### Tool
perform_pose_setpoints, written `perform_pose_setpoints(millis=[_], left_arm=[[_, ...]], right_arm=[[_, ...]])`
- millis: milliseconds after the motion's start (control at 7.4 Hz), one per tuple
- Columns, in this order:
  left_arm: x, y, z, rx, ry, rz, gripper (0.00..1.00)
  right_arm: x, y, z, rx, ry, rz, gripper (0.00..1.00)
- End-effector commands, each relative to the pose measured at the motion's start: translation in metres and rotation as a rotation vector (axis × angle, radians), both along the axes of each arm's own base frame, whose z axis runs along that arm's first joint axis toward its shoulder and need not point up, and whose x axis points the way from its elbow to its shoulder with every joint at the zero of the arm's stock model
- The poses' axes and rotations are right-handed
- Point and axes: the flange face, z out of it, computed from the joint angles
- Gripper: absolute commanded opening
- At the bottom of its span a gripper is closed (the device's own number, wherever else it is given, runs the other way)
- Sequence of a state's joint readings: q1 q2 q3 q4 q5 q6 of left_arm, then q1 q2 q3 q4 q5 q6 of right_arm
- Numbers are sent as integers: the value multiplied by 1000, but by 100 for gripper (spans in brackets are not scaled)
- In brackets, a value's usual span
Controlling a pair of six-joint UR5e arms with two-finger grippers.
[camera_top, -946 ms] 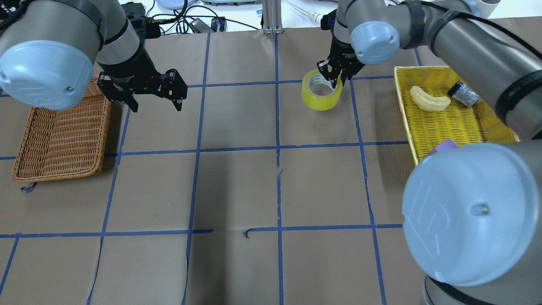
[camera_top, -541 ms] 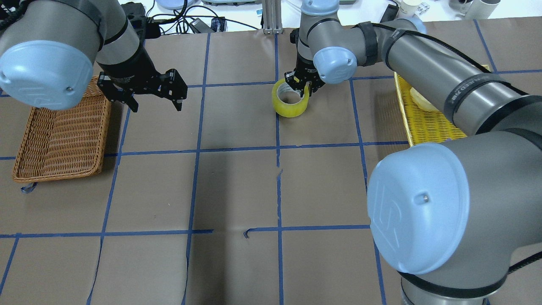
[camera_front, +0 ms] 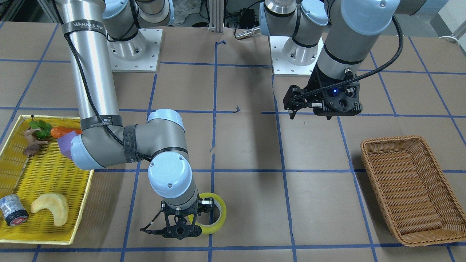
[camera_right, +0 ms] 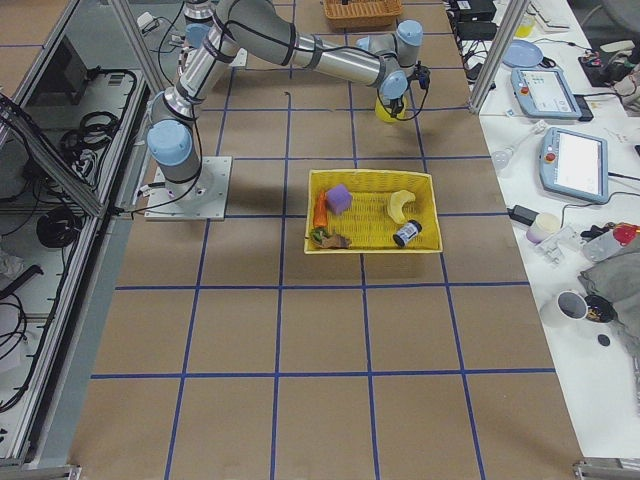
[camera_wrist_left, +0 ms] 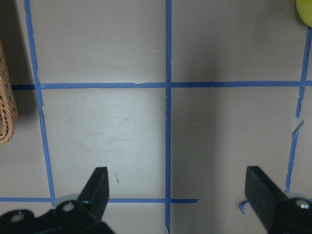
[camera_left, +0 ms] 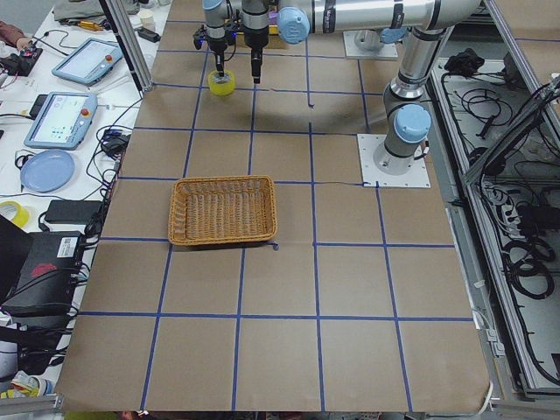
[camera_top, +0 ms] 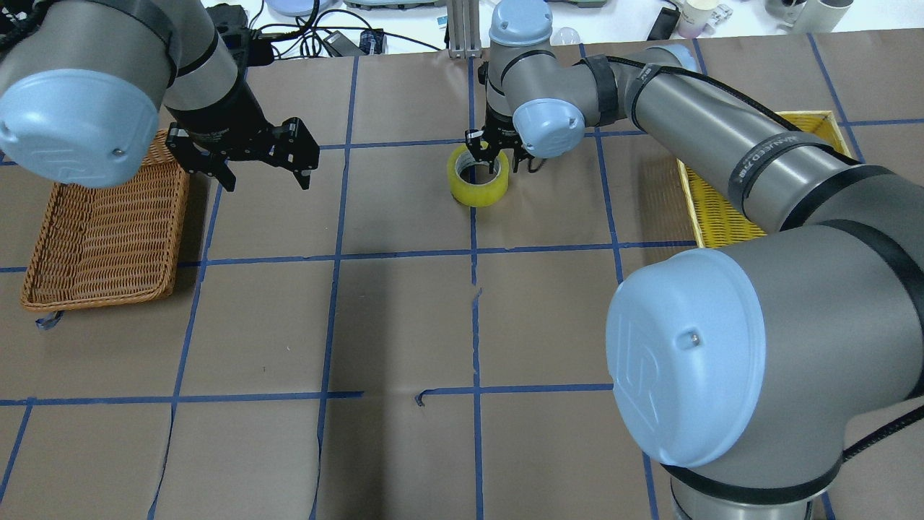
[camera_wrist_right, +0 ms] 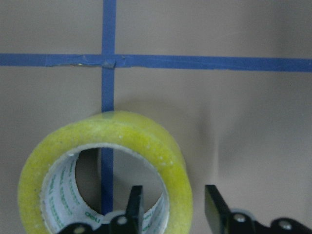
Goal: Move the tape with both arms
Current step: 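Release the tape roll on the table and raise the right gripper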
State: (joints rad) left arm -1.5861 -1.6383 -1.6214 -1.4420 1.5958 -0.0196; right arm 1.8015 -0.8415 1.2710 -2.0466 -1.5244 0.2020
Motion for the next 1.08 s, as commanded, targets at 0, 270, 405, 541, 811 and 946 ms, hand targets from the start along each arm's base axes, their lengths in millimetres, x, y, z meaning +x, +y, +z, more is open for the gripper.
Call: perform_pose_setpoints(millis=[0, 270, 405, 541, 811, 946], left_arm=[[1, -1, -1, 1, -3, 0, 100], [-14, -18, 3, -106, 30, -7, 100], [-25, -25, 3, -137, 131, -18, 100], [-36, -36, -4, -164, 226, -42, 100], [-85, -53, -43, -155, 270, -140, 100], [-123, -60, -55, -154, 270, -210, 100]], right_arm=[[-6, 19, 62, 12, 14, 1, 100], [-29, 44, 123, 32, 39, -16, 100], [-54, 60, 165, 33, 81, -27, 100], [-86, 82, 205, 54, 92, -57, 100], [-144, 138, 249, 39, 90, -10, 100], [-161, 168, 254, 38, 90, -6, 100]])
